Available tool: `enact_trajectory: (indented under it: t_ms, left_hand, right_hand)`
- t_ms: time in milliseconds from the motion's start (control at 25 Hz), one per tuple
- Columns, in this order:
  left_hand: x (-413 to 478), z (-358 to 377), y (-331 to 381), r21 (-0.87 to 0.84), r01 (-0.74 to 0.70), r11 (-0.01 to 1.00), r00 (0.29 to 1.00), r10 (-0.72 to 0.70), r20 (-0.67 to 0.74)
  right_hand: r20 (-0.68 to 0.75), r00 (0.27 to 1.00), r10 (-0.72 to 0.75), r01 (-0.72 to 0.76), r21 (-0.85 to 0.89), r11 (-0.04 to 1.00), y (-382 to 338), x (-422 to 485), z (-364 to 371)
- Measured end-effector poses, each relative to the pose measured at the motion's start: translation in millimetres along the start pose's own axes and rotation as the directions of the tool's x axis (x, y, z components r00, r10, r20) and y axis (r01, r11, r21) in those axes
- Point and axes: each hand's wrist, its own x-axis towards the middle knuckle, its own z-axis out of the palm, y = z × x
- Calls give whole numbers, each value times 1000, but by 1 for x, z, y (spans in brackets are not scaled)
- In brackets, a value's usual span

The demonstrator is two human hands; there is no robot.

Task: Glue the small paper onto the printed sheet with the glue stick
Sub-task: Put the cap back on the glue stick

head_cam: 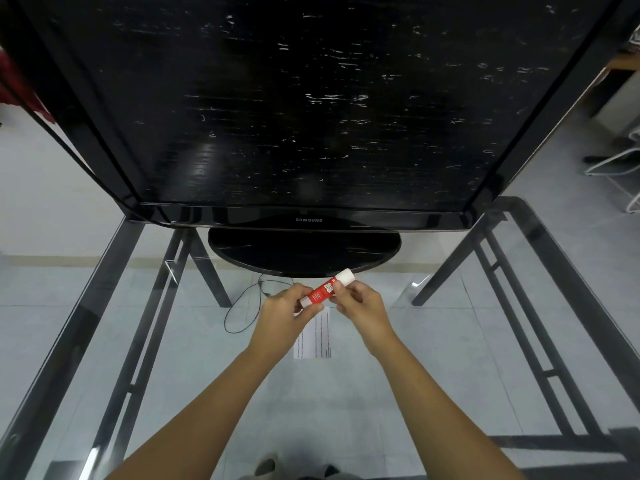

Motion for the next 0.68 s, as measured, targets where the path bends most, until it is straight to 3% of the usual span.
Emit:
enact_trajectory:
  t_ms: [160,320,680]
  left_hand:
    - [-6,24,-21,61,126,990,975,-135,174]
    - [-10,41,-58,190,205,960,951,-242,194]
    - [-9,56,-118,547,96,832,940,-256,224]
  right_hand:
    - [-90,995,38,-38,2,999,16,5,-3]
    - [-250,967,-46,5,-162,987,38,12,-14]
    - [-233,961,-146,60,-344,937,71,30,-21]
